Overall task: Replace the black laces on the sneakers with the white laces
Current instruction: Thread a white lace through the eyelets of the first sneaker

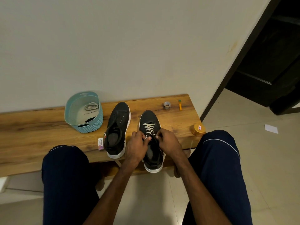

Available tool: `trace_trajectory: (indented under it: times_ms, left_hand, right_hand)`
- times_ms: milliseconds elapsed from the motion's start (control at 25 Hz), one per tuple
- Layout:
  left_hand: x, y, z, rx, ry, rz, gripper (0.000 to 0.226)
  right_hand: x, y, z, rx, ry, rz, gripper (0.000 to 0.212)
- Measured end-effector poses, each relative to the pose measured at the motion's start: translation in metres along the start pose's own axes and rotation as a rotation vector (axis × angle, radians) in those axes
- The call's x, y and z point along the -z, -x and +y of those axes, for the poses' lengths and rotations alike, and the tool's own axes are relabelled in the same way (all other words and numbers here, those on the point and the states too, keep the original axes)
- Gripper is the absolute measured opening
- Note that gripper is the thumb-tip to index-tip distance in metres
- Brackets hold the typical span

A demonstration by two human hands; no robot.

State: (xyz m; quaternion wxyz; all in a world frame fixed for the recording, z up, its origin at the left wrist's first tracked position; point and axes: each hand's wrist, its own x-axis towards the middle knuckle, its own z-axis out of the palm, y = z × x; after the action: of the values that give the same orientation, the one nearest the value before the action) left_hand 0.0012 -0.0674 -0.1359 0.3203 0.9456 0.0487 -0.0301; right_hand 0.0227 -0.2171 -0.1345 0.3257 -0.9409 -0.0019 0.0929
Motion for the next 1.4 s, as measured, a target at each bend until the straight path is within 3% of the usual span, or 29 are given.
trace_trajectory:
  times_ms: [320,520,680,760,880,1040,1160,1280,1400]
  left_hand:
    - [0.003,-0.001,0.005,0.046,0.086,0.041,0.013]
    - [0.011,-0.006,-0.005,0.125,0.304,-0.051,0.015]
    - [0.053,0.000,0.017,0.026,0.741,-0.086,0.017]
    - [0.080,0.006,0.028,-0.100,0.819,-0.157,0.024]
    - [0.107,0.016,0.036,-0.204,0.802,-0.249,0.037]
    - [0.127,0.028,0.051,-0.232,0.748,-0.207,0.057]
    - [0.146,0.033,0.066,-0.290,0.712,-0.146,0.054]
    - [0.162,0.036,0.084,-0.338,0.681,-0.123,0.055]
    - [0.165,0.036,0.096,-0.366,0.599,-0.014,0.029]
  right_hand:
    - [-0.003,0.000,0.001,-0.199,-0.210,0.090,0.027]
    - [0.013,0.005,-0.004,-0.192,-0.258,0.068,0.015]
    - [0.062,0.021,-0.029,-0.060,-0.783,-0.154,0.015]
    - [0.086,0.031,-0.040,0.032,-0.876,-0.305,0.021]
    - [0.102,0.042,-0.049,0.130,-0.850,-0.302,0.023]
    - [0.098,0.043,-0.058,0.196,-0.709,-0.028,0.012]
    - [0.105,0.046,-0.075,0.229,-0.497,0.174,0.015]
    - [0.122,0.053,-0.096,0.274,-0.344,0.247,0.025]
    - [0.134,0.056,-0.109,0.305,-0.197,0.233,0.032]
